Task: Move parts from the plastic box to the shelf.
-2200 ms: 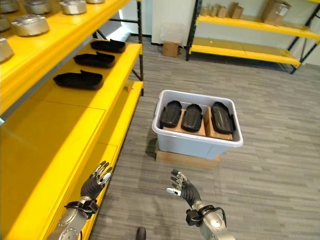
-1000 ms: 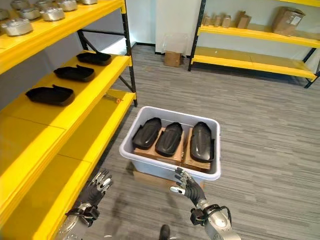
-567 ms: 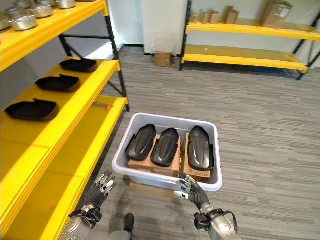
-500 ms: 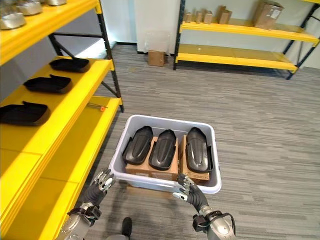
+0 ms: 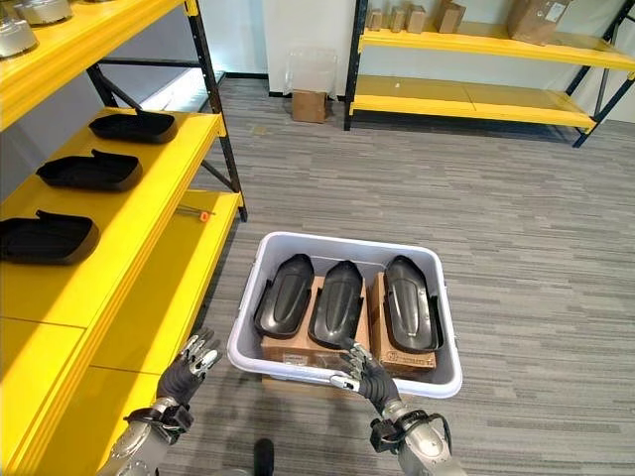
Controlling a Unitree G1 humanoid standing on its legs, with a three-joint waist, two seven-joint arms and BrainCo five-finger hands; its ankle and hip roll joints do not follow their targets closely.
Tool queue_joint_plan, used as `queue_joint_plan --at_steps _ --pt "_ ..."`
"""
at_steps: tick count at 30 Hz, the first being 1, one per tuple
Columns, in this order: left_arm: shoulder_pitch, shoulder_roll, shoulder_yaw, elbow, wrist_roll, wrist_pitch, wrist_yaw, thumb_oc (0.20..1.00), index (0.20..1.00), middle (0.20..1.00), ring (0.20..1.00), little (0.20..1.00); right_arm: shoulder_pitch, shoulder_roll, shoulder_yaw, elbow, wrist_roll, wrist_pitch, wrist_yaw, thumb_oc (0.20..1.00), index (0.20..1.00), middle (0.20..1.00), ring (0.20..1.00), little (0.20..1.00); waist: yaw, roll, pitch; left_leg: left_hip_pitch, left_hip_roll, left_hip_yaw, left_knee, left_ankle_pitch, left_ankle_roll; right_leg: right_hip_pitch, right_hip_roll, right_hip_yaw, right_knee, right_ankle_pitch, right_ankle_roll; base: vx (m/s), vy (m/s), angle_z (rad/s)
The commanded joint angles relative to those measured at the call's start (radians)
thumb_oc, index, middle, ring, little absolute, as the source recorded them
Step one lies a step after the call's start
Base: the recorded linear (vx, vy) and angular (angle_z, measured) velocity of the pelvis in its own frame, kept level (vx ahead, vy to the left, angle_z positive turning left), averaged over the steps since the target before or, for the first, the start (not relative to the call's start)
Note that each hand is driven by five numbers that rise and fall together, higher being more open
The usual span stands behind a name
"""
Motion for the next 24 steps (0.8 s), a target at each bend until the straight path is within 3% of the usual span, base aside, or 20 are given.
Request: queue_joint_plan --at_steps 1,2,3,4,6,7,8,9,11,12,15,18,19,24 --pt "-0.017 0.023 -0.011 -0.025 0.036 -0.038 0.004 1.000 1.000 1.000 1.000 1.000 -0.027 -0.011 0.016 -0.033 -0.023 -0.041 0.015 1.000 1.000 1.000 1.000 1.000 0.008 0.014 -0.074 -0.093 0.059 -0.042 0.145 -0.055 -0.013 -0.083 -0.086 -0.013 0.245 0.151 0.094 0.02 0.130 -0.01" --pt "-0.022 0.028 -0.015 -0.030 0.042 -0.038 0.007 1.000 1.000 1.000 1.000 1.000 -0.032 -0.003 0.022 -0.036 -0.018 -0.040 0.016 1.000 1.000 1.000 1.000 1.000 -0.006 0.025 -0.054 -0.068 0.051 -0.059 0.135 -0.061 0.006 -0.159 -0.078 0.022 0.395 0.225 0.097 0.02 0.129 -0.09" --pt "-0.022 0.028 -0.014 -0.030 0.042 -0.038 0.007 1.000 1.000 1.000 1.000 1.000 -0.032 -0.003 0.022 -0.036 -0.018 -0.040 0.016 1.000 1.000 1.000 1.000 1.000 -0.004 0.025 -0.055 -0.069 0.051 -0.057 0.134 -0.061 0.006 -0.163 -0.078 0.025 0.399 0.224 0.097 0.01 0.205 0.18" --pt "-0.043 0.037 -0.024 -0.042 0.049 -0.040 0.010 1.000 1.000 1.000 1.000 1.000 -0.043 0.000 0.027 -0.057 -0.004 -0.043 0.015 1.000 1.000 1.000 1.000 1.000 -0.024 0.065 -0.004 -0.038 0.062 -0.071 0.132 -0.067 0.023 -0.260 -0.054 0.036 0.566 0.263 0.087 0.05 0.129 0.32" --pt "-0.046 0.040 -0.021 -0.044 0.046 -0.042 0.010 1.000 1.000 1.000 1.000 1.000 -0.039 0.003 0.021 -0.064 0.002 -0.046 0.010 1.000 1.000 1.000 1.000 1.000 -0.021 0.069 -0.007 -0.016 0.067 -0.064 0.120 -0.079 0.015 -0.273 -0.118 -0.034 0.497 0.224 0.074 0.11 0.051 0.34" --pt "-0.046 0.040 -0.021 -0.044 0.046 -0.042 0.010 1.000 1.000 1.000 1.000 1.000 -0.038 0.003 0.020 -0.064 0.002 -0.045 0.010 1.000 1.000 1.000 1.000 1.000 -0.025 0.069 -0.005 -0.012 0.066 -0.068 0.119 -0.080 0.014 -0.266 -0.119 -0.039 0.496 0.221 0.074 0.11 -0.055 0.11" --pt "-0.045 0.044 -0.017 -0.043 0.040 -0.042 0.010 1.000 1.000 1.000 1.000 1.000 -0.039 0.006 0.019 -0.068 0.009 -0.048 0.006 1.000 1.000 1.000 1.000 1.000 -0.024 0.070 -0.005 -0.001 0.073 -0.070 0.115 -0.085 0.005 -0.258 -0.150 -0.074 0.446 0.207 0.068 0.16 -0.283 0.11" --pt "-0.029 0.045 0.000 -0.050 0.014 -0.047 0.013 1.000 1.000 1.000 1.000 1.000 -0.047 -0.003 0.012 -0.085 0.009 -0.054 -0.001 1.000 1.000 1.000 1.000 1.000 -0.011 0.050 0.002 0.022 0.103 -0.048 0.112 -0.110 -0.037 -0.262 -0.253 -0.177 0.231 0.265 0.090 0.15 -0.279 0.05" --pt "-0.022 0.047 0.010 -0.052 0.014 -0.048 0.014 1.000 1.000 1.000 1.000 1.000 -0.043 -0.008 0.009 -0.095 0.004 -0.053 -0.002 1.000 1.000 1.000 1.000 1.000 -0.014 0.038 0.011 0.029 0.108 -0.049 0.124 -0.118 -0.047 -0.245 -0.261 -0.184 0.199 0.301 0.105 0.09 -0.293 -0.44" --pt "-0.021 0.040 0.012 -0.029 0.022 -0.047 0.015 1.000 1.000 1.000 1.000 1.000 -0.030 -0.013 -0.004 -0.105 0.006 -0.049 0.002 1.000 1.000 1.000 1.000 1.000 -0.023 0.012 0.002 0.026 0.122 -0.049 0.137 -0.122 -0.068 -0.211 -0.232 -0.172 0.171 0.268 0.109 0.07 -0.341 -0.45" --pt "-0.019 0.027 0.025 -0.028 0.014 -0.051 0.012 1.000 1.000 1.000 1.000 1.000 -0.018 -0.025 -0.024 -0.128 0.018 -0.054 0.007 1.000 1.000 1.000 1.000 1.000 -0.025 0.007 -0.020 0.037 0.157 -0.050 0.122 -0.104 -0.094 -0.189 -0.207 -0.205 0.156 0.245 0.110 0.05 -0.175 0.38" --pt "-0.006 0.019 0.031 -0.033 0.015 -0.048 0.003 1.000 1.000 1.000 1.000 1.000 0.004 -0.038 -0.053 -0.140 0.029 -0.056 0.009 1.000 1.000 1.000 1.000 1.000 -0.039 0.013 -0.036 0.036 0.188 -0.057 0.114 -0.090 -0.108 -0.166 -0.170 -0.206 0.152 0.208 0.096 0.07 -0.188 0.07" --pt "0.008 0.014 0.041 -0.038 0.005 -0.049 0.002 1.000 1.000 1.000 1.000 1.000 0.015 -0.049 -0.064 -0.161 0.052 -0.060 0.010 1.000 1.000 1.000 1.000 1.000 -0.044 0.027 -0.038 0.047 0.219 -0.058 0.101 -0.076 -0.118 -0.160 -0.141 -0.207 0.157 0.173 0.080 0.07 -0.211 -0.17" --pt "0.034 0.009 0.065 -0.062 0.001 -0.043 -0.011 1.000 1.000 1.000 1.000 1.000 0.029 -0.079 -0.094 -0.214 0.069 -0.067 0.032 1.000 1.000 1.000 1.000 1.000 -0.049 0.043 -0.040 0.072 0.249 -0.040 0.061 -0.053 -0.132 -0.153 -0.113 -0.203 0.153 0.146 0.069 0.06 -0.105 -0.09"
